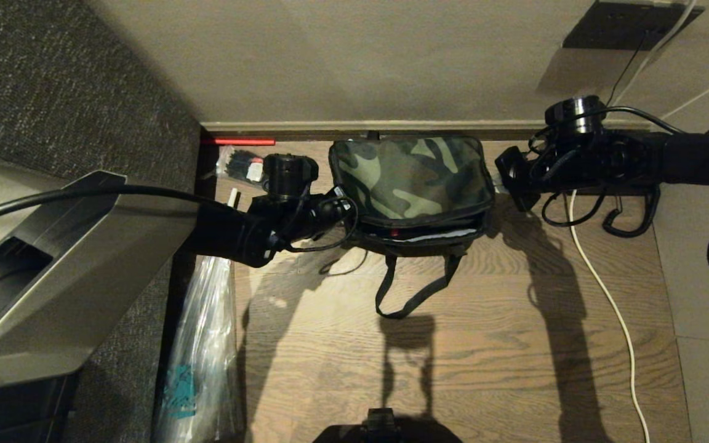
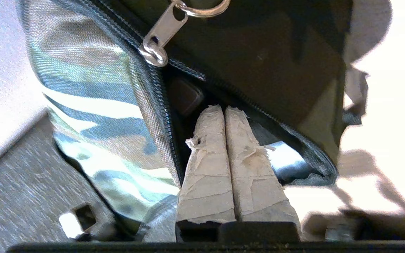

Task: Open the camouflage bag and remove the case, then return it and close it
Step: Open the top of the storage box

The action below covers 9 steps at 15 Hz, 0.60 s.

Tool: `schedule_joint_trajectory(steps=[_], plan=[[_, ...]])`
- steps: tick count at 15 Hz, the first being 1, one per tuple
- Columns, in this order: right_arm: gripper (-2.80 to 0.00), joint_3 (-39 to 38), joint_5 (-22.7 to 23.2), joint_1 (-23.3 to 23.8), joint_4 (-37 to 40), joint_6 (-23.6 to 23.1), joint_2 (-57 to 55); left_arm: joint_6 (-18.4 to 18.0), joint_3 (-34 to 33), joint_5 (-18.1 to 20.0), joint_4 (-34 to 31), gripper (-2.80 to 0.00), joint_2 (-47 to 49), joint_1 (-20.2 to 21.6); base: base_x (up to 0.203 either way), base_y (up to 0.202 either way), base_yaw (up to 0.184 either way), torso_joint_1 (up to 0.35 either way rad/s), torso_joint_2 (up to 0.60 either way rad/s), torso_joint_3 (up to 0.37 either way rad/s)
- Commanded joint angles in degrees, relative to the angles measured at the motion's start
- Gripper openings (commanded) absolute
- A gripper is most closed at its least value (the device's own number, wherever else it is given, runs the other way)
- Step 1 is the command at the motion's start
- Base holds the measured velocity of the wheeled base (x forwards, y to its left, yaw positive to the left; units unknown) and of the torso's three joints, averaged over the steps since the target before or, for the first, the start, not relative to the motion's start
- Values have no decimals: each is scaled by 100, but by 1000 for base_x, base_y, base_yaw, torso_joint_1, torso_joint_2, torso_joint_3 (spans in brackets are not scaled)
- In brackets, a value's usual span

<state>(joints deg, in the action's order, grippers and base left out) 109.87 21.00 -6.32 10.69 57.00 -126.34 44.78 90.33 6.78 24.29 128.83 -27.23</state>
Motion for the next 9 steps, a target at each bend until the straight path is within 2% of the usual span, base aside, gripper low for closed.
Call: schedule_joint_trajectory(steps=[1,6,9], plan=[[-280,40,30,164,265,-196,111,52,-194,-4,-36,-280,-344,-15,0,0,0,0,0,0],[-280,87,52,489,407,-654,347,67,-824,-18,-216,-280,-1290,-18,0,0,0,0,0,0],[-280,87,44,571,320,-655,356,31,-1053,-133,-171,-280,-1466,52,0,0,0,0,0,0]])
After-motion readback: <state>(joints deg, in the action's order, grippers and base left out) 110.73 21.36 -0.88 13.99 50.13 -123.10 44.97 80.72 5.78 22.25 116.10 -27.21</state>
